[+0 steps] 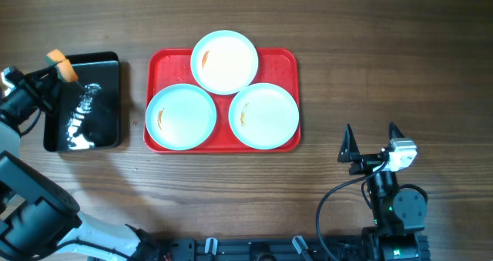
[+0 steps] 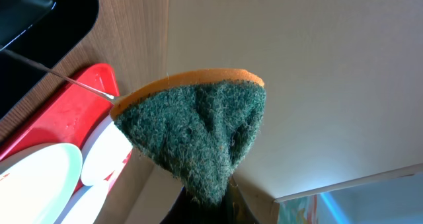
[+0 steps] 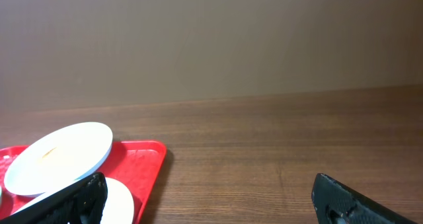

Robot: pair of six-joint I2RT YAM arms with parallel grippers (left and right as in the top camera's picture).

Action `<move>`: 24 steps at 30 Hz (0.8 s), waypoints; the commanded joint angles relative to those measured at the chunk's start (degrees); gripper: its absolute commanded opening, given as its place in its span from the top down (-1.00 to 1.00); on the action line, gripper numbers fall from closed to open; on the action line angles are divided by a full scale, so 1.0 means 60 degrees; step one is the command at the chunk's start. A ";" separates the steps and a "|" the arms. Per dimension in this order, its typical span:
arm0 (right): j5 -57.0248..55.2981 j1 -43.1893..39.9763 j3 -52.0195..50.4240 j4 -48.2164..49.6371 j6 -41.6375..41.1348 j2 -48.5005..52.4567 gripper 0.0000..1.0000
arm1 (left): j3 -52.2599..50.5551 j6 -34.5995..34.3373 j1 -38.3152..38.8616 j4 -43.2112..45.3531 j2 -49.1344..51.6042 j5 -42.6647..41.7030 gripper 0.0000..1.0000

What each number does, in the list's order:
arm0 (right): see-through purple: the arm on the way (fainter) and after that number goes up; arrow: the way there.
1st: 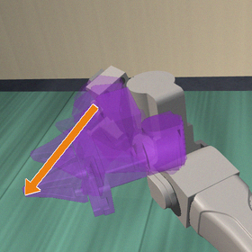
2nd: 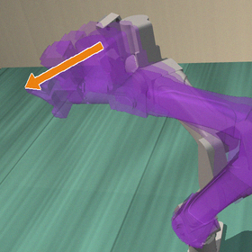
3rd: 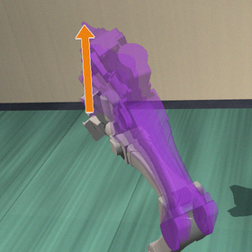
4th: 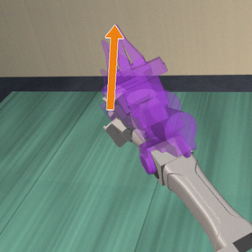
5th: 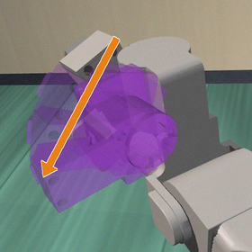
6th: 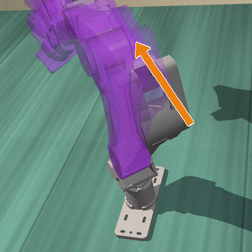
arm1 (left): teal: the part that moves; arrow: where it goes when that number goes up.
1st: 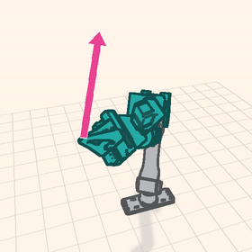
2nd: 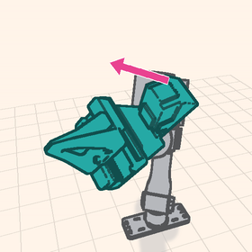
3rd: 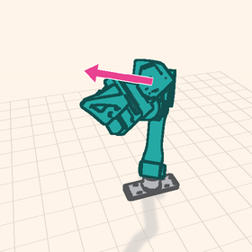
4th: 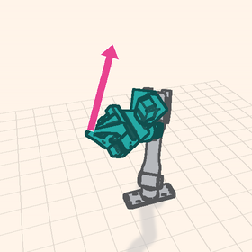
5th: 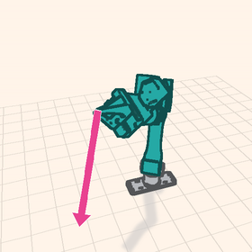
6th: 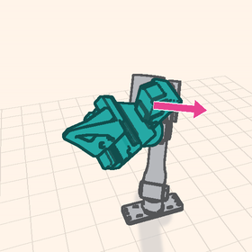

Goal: Clean dirty plates on tray and stack at the side

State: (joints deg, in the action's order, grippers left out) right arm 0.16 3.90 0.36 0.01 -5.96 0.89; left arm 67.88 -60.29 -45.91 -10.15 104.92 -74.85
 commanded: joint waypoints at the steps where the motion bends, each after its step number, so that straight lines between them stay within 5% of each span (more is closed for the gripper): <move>1: 0.0076 -0.0036 -0.0011 0.0047 -0.0076 -0.0047 -0.99 | 0.0058 0.0266 -0.0036 -0.0015 0.0015 -0.0004 0.92; 24: 0.0076 -0.0036 -0.0011 0.0047 -0.0073 -0.0047 -0.99 | 0.0058 0.0339 -0.0036 -0.0328 0.0015 0.0248 0.92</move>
State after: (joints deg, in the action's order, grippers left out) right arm 0.16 3.90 0.36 0.01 -5.96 0.89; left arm 67.88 -59.68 -45.91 -12.03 104.92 -73.34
